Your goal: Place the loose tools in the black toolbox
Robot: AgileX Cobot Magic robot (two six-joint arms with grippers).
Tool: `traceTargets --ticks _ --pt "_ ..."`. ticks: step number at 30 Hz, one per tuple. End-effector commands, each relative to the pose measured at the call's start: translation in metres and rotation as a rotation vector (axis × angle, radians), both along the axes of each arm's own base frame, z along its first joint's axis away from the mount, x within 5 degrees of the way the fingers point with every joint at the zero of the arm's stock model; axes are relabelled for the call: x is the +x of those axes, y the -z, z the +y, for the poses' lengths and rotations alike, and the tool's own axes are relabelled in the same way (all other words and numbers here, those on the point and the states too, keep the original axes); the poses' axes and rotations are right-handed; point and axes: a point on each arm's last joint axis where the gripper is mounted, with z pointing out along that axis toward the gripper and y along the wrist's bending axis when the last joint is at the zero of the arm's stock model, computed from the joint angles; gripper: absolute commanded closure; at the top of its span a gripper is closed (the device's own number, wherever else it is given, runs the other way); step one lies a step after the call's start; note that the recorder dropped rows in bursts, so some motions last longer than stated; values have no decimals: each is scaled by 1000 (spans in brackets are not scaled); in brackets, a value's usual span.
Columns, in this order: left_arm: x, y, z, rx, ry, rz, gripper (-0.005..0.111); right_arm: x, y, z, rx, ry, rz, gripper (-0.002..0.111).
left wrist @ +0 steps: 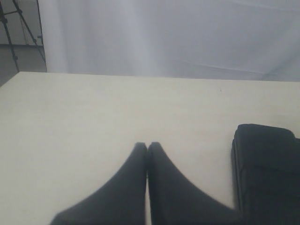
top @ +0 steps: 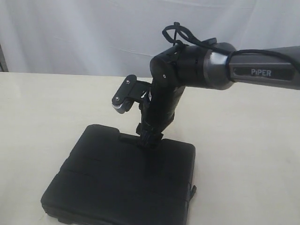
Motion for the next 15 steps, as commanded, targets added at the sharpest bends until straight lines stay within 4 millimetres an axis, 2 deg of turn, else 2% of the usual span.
traceTargets --ticks 1,3,9,12,13,15 --pt "0 1 0 -5 2 0 107 0 -6 -9 44 58 13 47" --pt "0 1 0 -5 2 0 107 -1 -9 -9 55 62 11 47" --pt "0 1 0 -5 2 0 107 -13 -41 -5 71 56 -12 47" --pt "0 1 0 -5 2 0 107 -23 -60 -1 77 51 -23 47" --pt "0 1 0 -5 2 0 107 -32 -76 0 85 55 -35 49" --pt "0 1 0 -5 2 0 107 -42 -91 -1 109 79 -28 51"
